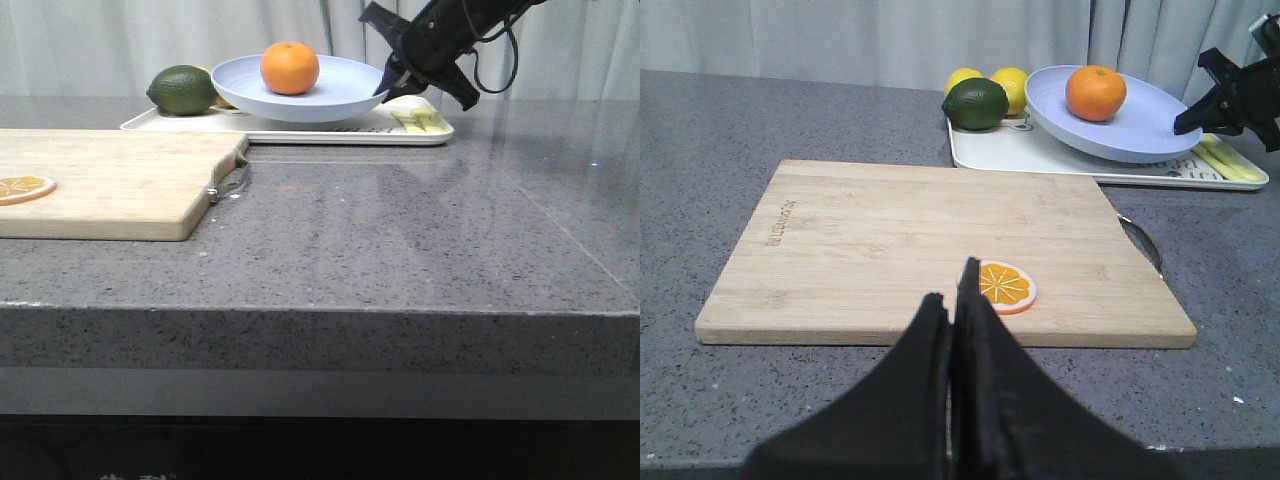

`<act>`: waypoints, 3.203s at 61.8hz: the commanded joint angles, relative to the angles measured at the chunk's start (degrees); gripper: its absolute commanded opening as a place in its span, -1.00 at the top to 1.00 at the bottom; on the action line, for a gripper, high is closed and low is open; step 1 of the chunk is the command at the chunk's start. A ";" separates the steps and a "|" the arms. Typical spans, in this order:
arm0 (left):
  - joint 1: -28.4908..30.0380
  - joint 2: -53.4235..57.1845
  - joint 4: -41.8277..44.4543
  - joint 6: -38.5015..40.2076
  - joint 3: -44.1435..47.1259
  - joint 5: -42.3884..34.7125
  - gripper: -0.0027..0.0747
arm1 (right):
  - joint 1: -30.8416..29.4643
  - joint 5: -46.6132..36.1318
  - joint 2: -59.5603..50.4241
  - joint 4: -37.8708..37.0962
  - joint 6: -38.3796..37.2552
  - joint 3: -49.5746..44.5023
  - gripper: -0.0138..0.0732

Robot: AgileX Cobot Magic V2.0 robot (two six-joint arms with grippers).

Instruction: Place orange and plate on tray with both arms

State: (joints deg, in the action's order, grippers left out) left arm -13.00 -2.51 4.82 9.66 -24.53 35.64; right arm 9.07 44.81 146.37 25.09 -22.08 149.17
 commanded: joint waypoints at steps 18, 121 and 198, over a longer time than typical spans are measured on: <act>0.09 -0.80 -0.27 0.48 -1.32 -4.81 0.98 | -0.38 -1.74 -4.88 1.25 -0.47 2.42 0.49; 0.09 -0.80 -0.27 0.48 -1.32 -4.81 0.98 | -2.09 31.06 -60.00 -21.15 23.64 -41.48 0.96; 0.09 -0.80 -0.27 0.48 -1.32 -4.81 0.98 | -2.09 -21.85 -133.41 -24.51 24.15 -125.64 0.96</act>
State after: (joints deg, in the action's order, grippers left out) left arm -13.00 -2.51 4.82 9.70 -24.53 35.64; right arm 7.10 28.20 12.40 1.07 1.42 22.14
